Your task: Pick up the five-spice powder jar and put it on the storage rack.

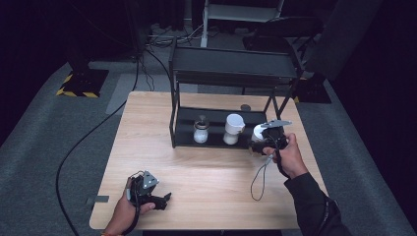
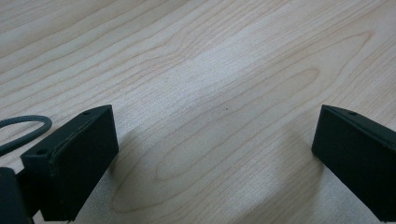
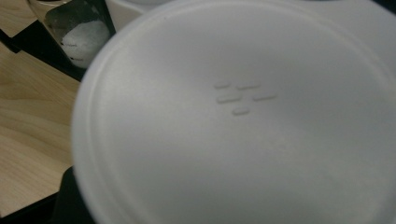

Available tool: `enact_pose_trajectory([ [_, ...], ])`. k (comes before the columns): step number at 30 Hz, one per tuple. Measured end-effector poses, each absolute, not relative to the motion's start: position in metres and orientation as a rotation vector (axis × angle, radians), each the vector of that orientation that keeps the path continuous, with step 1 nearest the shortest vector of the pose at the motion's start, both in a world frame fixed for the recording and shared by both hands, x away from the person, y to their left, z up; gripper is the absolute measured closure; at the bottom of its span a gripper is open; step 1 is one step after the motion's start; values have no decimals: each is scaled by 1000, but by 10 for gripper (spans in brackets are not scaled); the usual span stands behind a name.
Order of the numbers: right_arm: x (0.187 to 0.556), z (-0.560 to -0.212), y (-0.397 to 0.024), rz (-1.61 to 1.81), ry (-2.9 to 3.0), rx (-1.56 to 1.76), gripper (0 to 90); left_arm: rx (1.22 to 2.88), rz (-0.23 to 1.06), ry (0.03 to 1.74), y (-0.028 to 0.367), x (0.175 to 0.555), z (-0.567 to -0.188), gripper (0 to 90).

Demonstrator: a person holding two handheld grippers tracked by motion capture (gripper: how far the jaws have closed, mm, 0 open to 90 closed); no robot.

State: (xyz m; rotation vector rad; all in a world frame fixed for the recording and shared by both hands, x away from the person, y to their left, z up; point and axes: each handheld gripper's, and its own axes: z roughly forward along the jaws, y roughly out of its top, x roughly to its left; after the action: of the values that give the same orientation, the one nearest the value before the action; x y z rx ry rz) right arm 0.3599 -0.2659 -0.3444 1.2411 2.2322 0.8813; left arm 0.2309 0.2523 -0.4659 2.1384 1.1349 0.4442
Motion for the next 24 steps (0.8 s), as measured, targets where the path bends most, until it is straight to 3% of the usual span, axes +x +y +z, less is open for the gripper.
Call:
enact_pose_trajectory([
  [24, 393, -355, -248, 836, 2160, 1319, 301, 2139, 445, 1135, 252, 231, -466, 3],
])
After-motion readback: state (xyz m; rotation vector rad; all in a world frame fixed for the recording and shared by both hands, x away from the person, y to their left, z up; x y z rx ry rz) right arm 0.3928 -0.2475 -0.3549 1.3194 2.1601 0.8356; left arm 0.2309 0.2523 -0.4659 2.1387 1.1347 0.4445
